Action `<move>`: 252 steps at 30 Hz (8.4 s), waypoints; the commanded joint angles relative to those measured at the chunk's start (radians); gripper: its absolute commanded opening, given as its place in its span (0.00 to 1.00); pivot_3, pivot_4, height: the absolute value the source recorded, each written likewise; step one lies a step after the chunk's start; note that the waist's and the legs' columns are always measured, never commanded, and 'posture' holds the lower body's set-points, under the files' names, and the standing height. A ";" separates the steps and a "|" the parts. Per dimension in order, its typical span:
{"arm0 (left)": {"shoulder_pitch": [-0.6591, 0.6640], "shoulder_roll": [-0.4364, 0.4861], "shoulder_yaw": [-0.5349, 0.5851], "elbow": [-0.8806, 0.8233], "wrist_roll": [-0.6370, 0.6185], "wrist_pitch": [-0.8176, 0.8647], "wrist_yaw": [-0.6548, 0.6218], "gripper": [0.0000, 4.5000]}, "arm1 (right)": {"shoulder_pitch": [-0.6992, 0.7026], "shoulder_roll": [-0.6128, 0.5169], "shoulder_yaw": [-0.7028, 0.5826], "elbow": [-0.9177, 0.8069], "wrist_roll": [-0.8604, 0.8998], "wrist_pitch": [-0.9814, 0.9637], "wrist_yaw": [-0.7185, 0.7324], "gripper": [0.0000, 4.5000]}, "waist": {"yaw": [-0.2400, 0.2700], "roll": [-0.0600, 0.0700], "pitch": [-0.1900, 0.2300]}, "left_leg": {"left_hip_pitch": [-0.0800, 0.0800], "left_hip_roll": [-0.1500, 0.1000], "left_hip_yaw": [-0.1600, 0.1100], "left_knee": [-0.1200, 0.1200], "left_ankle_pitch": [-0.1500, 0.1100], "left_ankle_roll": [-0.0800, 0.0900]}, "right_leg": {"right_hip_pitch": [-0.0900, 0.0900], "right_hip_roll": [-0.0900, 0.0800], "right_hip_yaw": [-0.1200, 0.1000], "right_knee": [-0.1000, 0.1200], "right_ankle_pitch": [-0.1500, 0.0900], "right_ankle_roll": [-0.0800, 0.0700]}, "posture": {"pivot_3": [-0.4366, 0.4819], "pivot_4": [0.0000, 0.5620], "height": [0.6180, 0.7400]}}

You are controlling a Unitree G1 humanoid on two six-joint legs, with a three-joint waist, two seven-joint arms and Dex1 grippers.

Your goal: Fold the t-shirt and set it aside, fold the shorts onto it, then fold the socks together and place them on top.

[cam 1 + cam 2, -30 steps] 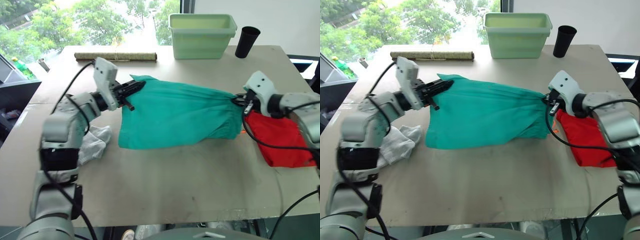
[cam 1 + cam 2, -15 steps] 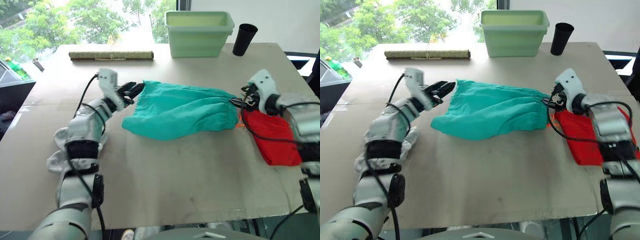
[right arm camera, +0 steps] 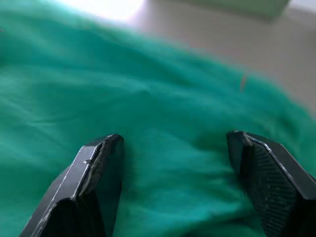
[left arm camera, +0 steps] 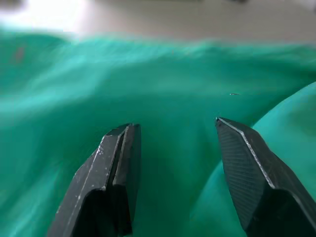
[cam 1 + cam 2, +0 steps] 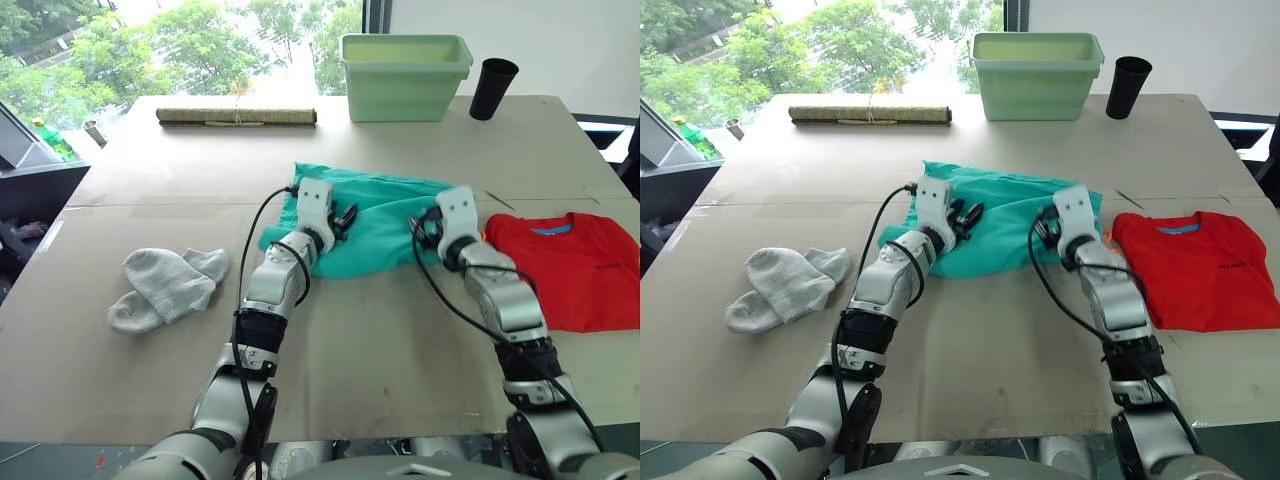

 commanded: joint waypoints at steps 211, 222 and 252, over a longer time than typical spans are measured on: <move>0.688 0.564 0.265 -0.924 -0.520 0.303 -0.706 1.00 | -0.334 -0.219 0.230 -0.339 0.379 0.427 0.555 0.01 | -0.019 0.004 0.005 | -0.001 0.007 -0.006 -0.006 -0.006 0.006 | 0.003 -0.004 -0.002 -0.016 -0.002 -0.004 | 0.48 0.27 0.93; 0.665 0.567 0.248 -0.882 -0.524 0.289 -0.742 1.00 | -0.276 -0.127 0.449 -0.083 0.228 0.173 0.600 0.24 | -0.022 0.003 0.004 | -0.001 0.006 -0.006 -0.007 -0.006 0.005 | 0.003 -0.003 -0.003 -0.015 -0.002 -0.004 | 0.48 0.27 0.93; 0.721 0.555 0.344 -0.995 -0.584 0.291 -0.705 1.00 | -0.362 -0.141 0.211 0.209 0.339 0.322 0.569 0.99 | -0.025 0.005 0.005 | 0.000 0.006 -0.004 -0.010 -0.006 0.005 | 0.002 -0.004 -0.001 -0.016 -0.002 -0.004 | 0.48 0.27 0.93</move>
